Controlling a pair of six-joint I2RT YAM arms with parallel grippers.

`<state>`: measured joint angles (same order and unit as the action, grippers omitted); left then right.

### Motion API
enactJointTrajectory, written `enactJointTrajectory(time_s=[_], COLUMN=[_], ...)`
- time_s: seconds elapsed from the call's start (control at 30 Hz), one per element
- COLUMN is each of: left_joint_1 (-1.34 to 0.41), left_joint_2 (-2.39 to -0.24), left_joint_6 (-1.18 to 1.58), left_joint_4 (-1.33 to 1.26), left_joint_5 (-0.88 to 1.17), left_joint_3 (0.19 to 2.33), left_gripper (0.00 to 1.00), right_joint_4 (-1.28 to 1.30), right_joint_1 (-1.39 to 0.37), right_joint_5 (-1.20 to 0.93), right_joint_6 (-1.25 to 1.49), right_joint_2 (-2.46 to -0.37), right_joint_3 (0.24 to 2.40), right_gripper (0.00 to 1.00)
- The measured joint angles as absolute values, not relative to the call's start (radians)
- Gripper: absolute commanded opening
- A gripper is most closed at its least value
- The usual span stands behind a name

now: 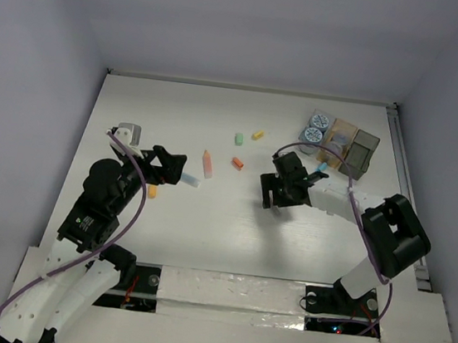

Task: Sort the stationery into containers
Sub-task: Pick up the pen from the center of the board.

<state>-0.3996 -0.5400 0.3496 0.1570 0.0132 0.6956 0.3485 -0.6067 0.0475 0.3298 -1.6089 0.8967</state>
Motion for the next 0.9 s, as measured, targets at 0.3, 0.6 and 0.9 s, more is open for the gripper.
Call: enactJointTrajectory(time_s=[0.3, 0.6, 0.9], left_joint_1=[-0.400, -0.400, -0.400], left_joint_2=[-0.540, -0.541, -0.620], left_joint_6=[0.350, 0.350, 0.342], left_joint_4=[0.157, 0.155, 0.135], left_joint_5=[0.038, 0.056, 0.167], left_joint_3=[0.696, 0.696, 0.695], left_gripper=[0.95, 0.93, 0.83], right_joint_4=[0.431, 0.464, 0.393], right_joint_1=[-0.632, -0.644, -0.666], right_joint_5=[0.114, 0.148, 0.101], right_joint_6=[0.306, 0.302, 0.338], right_joint_2=[-1.705, -1.724, -1.643], right_joint_3=[1.008, 1.037, 1.039], right_gripper=[0.59, 0.13, 0.11])
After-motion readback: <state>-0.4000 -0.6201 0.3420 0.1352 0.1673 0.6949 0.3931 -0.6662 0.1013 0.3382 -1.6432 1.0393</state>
